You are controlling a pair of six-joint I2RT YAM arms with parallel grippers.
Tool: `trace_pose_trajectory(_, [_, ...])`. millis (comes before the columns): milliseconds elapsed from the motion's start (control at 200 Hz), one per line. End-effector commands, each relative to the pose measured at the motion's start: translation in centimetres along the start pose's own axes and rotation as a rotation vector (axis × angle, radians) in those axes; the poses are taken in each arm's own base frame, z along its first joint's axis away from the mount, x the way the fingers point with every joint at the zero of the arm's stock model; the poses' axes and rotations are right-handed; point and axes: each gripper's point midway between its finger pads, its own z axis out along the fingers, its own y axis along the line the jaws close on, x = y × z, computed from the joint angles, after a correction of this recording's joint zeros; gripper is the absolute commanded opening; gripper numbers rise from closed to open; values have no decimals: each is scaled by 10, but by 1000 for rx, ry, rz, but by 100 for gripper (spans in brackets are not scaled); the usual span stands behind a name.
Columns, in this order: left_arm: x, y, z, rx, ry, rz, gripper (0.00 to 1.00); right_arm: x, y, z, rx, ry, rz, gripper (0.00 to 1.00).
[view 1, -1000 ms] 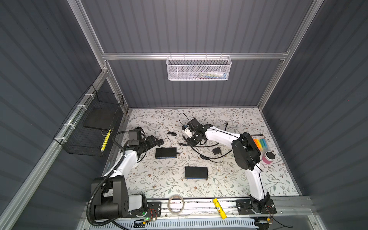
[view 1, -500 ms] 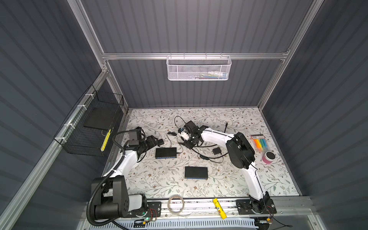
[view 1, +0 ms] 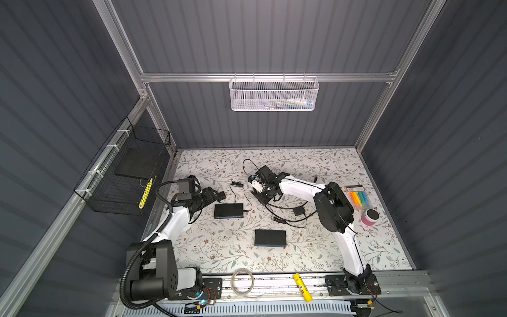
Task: Insert the plug into the switch port
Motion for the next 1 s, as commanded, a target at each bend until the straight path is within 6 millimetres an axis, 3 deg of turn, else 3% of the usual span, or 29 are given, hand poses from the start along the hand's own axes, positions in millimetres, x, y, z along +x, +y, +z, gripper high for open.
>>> trace_pose_trajectory(0, [0, -6, 1, 24, 2, 13, 62, 21, -28, -15, 59, 52, -5, 5])
trace_pose_trajectory(95, [1, -5, 2, 23, 3, 12, 62, 35, -35, -16, 74, 98, -47, 11])
trace_pose_trajectory(175, [2, -5, 3, 25, 6, 8, 62, 41, -38, -16, 79, 123, -51, 24])
trace_pose_trajectory(310, [3, -4, 3, 24, 9, 9, 62, 31, -37, -29, 59, 81, -37, 33])
trace_pose_trajectory(485, [7, -2, 4, 20, 14, 8, 62, 13, -37, -42, 45, 12, -31, 33])
trace_pose_trajectory(690, [5, -3, 4, 21, 12, 10, 61, -4, -43, -30, 56, -6, -39, 30])
trace_pose_trajectory(996, [4, -2, 4, 11, 19, 19, 62, 7, -55, -15, 98, 49, -48, 27])
